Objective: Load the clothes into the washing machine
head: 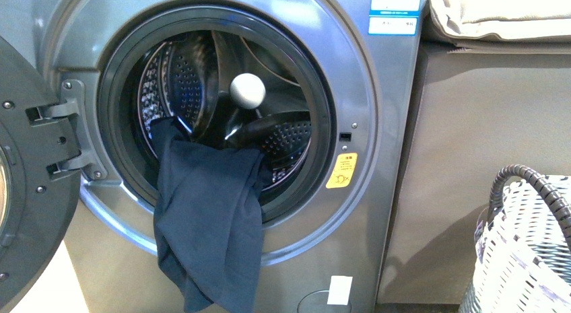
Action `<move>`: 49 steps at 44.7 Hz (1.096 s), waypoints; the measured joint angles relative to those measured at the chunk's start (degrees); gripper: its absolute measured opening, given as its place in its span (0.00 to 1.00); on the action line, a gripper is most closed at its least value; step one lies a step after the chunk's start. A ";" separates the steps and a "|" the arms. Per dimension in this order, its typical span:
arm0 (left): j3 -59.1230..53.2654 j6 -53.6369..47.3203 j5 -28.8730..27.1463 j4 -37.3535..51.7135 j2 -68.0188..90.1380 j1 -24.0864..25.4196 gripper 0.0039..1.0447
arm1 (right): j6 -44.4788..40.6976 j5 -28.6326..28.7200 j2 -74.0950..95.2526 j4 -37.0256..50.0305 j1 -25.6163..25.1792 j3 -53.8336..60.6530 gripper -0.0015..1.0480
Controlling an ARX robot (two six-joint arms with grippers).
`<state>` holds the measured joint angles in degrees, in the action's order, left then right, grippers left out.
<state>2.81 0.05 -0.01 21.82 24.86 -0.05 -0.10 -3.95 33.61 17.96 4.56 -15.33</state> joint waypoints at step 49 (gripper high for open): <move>-2.32 0.04 -0.02 -21.79 -24.63 0.00 0.03 | 0.00 3.87 -22.75 -6.91 -4.44 15.08 0.02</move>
<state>0.49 0.10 -0.03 0.03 0.23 -0.05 -0.10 -0.08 10.85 11.05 0.12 -0.25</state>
